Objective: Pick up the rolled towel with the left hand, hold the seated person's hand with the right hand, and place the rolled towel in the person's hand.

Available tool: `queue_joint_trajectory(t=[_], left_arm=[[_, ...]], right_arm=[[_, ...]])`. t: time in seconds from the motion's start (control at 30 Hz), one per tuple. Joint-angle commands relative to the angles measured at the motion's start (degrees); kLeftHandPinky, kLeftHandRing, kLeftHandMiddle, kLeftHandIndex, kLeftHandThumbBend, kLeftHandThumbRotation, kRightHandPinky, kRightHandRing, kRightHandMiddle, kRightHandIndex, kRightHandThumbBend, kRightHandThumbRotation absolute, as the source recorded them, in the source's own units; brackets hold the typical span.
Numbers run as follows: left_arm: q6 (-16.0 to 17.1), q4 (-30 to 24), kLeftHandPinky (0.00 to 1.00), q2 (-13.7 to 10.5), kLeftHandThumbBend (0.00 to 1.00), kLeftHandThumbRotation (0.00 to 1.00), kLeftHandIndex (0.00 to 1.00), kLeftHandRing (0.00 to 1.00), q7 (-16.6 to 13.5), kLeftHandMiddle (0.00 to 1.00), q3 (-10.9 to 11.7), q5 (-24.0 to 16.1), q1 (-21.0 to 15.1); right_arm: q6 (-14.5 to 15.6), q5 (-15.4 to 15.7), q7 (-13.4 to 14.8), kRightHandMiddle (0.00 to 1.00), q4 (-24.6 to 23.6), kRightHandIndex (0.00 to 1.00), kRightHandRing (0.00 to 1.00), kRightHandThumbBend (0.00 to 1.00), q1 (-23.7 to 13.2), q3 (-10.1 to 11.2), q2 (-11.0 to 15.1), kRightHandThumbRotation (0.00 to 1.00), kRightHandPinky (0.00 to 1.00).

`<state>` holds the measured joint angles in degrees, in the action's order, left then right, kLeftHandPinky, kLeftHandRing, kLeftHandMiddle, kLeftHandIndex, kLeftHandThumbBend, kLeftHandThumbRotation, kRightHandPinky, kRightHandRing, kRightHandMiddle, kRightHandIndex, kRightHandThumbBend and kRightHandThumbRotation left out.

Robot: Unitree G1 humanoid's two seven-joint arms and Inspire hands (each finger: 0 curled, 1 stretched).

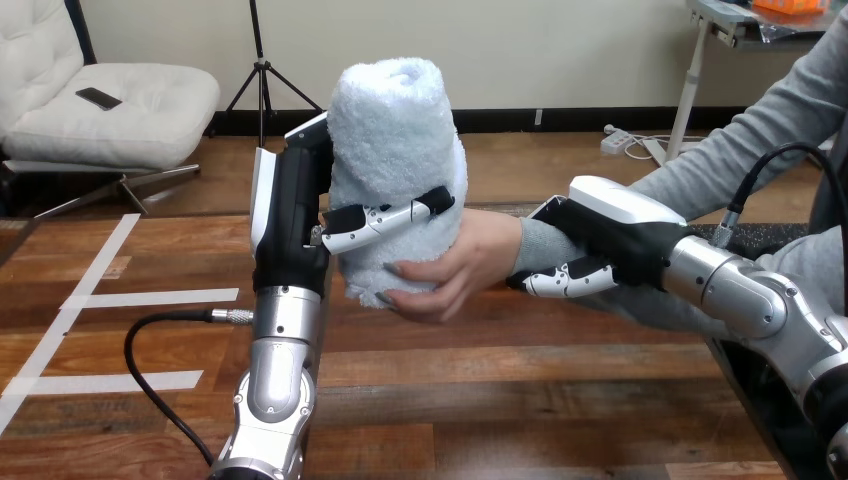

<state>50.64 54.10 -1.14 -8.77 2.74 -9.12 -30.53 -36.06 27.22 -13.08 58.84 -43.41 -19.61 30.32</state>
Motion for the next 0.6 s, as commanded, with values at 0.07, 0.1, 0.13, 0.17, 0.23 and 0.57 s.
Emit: queue_joint_trajectory(t=[0.07,0.1,0.13,0.17,0.23,0.57], left_arm=[[1.62,-0.19,0.31,2.63,0.56,0.00,0.41,0.34,1.01,0.39,-1.88,0.27,-4.10],[1.59,-0.19,0.31,2.67,0.56,0.00,0.41,0.34,1.07,0.39,-1.88,0.34,-4.09],[1.53,-0.22,0.31,2.71,0.56,0.00,0.41,0.34,1.10,0.39,-1.92,0.36,-4.07],[1.49,-0.24,0.31,2.72,0.56,0.00,0.41,0.34,1.11,0.39,-1.95,0.35,-4.05],[1.39,-0.31,0.31,2.75,0.56,0.00,0.41,0.34,1.14,0.39,-2.03,0.32,-4.00],[1.69,-0.22,0.30,2.63,0.56,0.00,0.41,0.34,1.27,0.39,-2.21,0.08,-3.93]], right_arm=[[-0.84,-1.51,0.54,0.39,-2.55,0.43,0.32,0.36,-5.11,1.56,-1.66,0.43,0.28],[-0.87,-1.52,0.56,0.39,-2.54,0.43,0.32,0.36,-5.10,1.57,-1.65,0.43,0.28],[-0.94,-1.57,0.59,0.39,-2.53,0.43,0.32,0.36,-5.07,1.60,-1.65,0.43,0.28],[-0.97,-1.60,0.61,0.39,-2.53,0.43,0.32,0.36,-5.05,1.62,-1.65,0.44,0.28],[-1.16,-1.60,0.77,0.39,-2.47,0.43,0.32,0.36,-4.99,1.64,-1.61,0.43,0.27],[-1.30,-1.65,0.92,0.39,-2.34,0.43,0.32,0.36,-4.86,1.66,-1.51,0.43,0.28]])
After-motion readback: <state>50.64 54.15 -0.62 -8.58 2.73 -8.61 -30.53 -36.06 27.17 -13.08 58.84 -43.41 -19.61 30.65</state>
